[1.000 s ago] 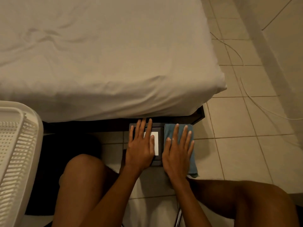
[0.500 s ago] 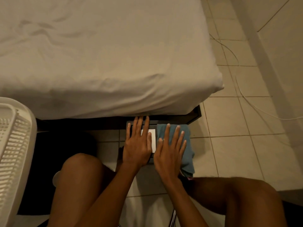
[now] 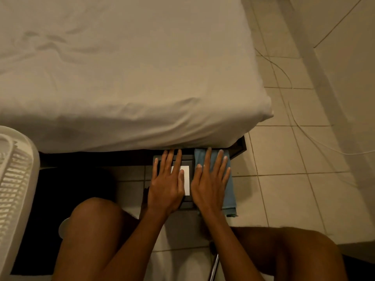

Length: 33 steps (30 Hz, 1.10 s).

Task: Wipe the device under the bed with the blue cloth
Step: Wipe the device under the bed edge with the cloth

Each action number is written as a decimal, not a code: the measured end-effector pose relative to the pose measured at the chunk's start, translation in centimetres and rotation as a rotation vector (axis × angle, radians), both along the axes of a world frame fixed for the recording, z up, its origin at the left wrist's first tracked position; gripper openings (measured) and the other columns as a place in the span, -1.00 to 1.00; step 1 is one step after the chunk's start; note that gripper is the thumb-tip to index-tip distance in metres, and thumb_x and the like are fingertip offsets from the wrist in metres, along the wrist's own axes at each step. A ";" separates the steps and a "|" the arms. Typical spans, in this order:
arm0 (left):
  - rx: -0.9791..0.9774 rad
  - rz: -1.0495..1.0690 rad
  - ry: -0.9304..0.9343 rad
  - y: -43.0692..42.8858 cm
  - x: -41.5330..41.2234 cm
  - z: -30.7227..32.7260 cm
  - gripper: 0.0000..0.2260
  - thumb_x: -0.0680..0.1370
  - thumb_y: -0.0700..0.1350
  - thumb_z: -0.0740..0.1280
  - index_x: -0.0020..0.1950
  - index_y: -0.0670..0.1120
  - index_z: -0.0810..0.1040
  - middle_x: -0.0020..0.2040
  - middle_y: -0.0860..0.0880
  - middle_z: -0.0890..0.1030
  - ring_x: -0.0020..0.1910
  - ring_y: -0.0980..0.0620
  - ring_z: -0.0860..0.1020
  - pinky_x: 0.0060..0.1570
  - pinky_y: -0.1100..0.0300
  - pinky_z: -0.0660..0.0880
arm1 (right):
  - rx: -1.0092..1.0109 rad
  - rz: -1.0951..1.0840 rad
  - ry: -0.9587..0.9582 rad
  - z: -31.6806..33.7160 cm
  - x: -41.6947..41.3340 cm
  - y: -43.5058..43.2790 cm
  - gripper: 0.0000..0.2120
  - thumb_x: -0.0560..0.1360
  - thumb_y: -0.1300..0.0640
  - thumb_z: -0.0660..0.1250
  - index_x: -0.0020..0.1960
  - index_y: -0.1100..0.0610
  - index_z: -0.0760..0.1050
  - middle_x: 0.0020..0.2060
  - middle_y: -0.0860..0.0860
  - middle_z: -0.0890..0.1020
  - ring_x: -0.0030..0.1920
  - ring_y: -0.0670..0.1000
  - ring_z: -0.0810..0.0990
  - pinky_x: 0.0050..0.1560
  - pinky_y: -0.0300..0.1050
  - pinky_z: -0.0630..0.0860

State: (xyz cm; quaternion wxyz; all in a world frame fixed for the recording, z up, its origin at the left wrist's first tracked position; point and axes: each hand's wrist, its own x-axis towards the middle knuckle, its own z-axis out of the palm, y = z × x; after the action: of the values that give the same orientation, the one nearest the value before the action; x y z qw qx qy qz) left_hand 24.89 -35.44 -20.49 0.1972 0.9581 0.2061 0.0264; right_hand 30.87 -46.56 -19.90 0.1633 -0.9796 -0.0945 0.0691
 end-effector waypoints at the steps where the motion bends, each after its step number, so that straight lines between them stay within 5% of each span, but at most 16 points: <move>1: 0.005 -0.003 -0.004 0.0 0.0 0.1 -0.48 0.67 0.05 -0.06 0.62 0.02 -0.08 0.62 -0.04 0.03 0.60 0.06 -0.11 0.57 -0.03 -0.10 | 0.006 -0.011 0.005 0.1 0.2 0.2 -0.41 0.65 -0.14 -0.18 0.63 -0.01 -0.19 0.62 0.11 -0.15 0.61 0.12 -0.19 0.58 0.21 -0.13; 9: 0.024 -0.007 0.002 0.1 0.0 0.2 -0.48 0.66 0.07 -0.08 0.62 0.02 -0.08 0.62 -0.05 0.04 0.60 0.04 -0.09 0.57 -0.01 -0.13 | 0.152 0.167 0.039 1.8 0.2 -2.7 -0.44 0.63 -0.20 -0.15 0.61 -0.13 -0.03 0.62 0.05 -0.02 0.61 0.07 -0.04 0.58 0.16 -0.01; 12: 0.035 -0.006 -0.001 0.2 0.0 0.1 -0.48 0.67 0.06 -0.06 0.62 0.02 -0.09 0.62 -0.05 0.04 0.60 0.04 -0.08 0.57 -0.01 -0.13 | 0.057 0.297 0.018 0.8 -0.1 -3.6 -0.43 0.64 -0.21 -0.16 0.62 -0.14 -0.15 0.63 0.01 -0.15 0.62 0.02 -0.20 0.59 0.17 -0.13; 18: 0.043 -0.007 -0.013 0.1 0.0 0.2 -0.49 0.66 0.03 -0.02 0.61 -0.01 0.02 0.60 -0.08 0.13 0.60 0.01 0.00 0.56 -0.03 -0.07 | 0.008 0.212 0.000 0.3 2.3 -2.2 -0.40 0.62 -0.24 -0.18 0.62 -0.11 -0.15 0.63 0.04 -0.15 0.61 0.09 -0.25 0.58 0.25 -0.13; 33: 0.005 -0.011 0.010 0.2 0.0 0.2 -0.48 0.66 0.08 -0.11 0.61 0.03 -0.09 0.62 -0.06 0.03 0.60 0.04 -0.12 0.56 -0.03 -0.14 | 0.021 0.232 0.024 0.5 -2.1 -3.1 -0.42 0.64 -0.20 -0.13 0.62 -0.14 -0.18 0.62 0.02 -0.17 0.61 0.06 -0.24 0.58 0.21 -0.17</move>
State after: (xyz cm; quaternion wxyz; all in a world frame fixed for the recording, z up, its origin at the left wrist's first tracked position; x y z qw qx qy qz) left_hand 24.92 -35.27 -20.34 0.1937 0.9599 0.2017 0.0211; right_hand 28.74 -49.67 -19.44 0.1656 -0.9595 -0.2058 0.0983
